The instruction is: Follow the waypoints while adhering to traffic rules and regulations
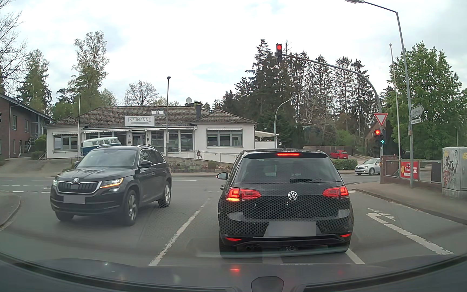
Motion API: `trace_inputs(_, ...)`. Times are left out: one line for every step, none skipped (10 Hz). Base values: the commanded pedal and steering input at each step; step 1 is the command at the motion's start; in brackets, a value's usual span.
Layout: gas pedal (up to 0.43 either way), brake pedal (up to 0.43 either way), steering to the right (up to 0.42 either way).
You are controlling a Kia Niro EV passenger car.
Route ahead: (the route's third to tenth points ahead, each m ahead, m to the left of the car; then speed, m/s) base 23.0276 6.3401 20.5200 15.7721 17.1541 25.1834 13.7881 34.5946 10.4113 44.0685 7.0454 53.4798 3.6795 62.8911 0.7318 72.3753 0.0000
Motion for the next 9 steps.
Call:
trace_inputs(0.000,0.244,-0.010)
trace_inputs(0.000,0.244,-0.010)
trace_inputs(0.000,0.244,-0.010)
trace_inputs(0.000,0.244,-0.010)
trace_inputs(0.000,0.244,-0.010)
trace_inputs(0.000,0.244,-0.010)
trace_inputs(0.000,0.244,-0.010)
trace_inputs(0.000,0.244,-0.010)
trace_inputs(0.000,0.244,-0.010)
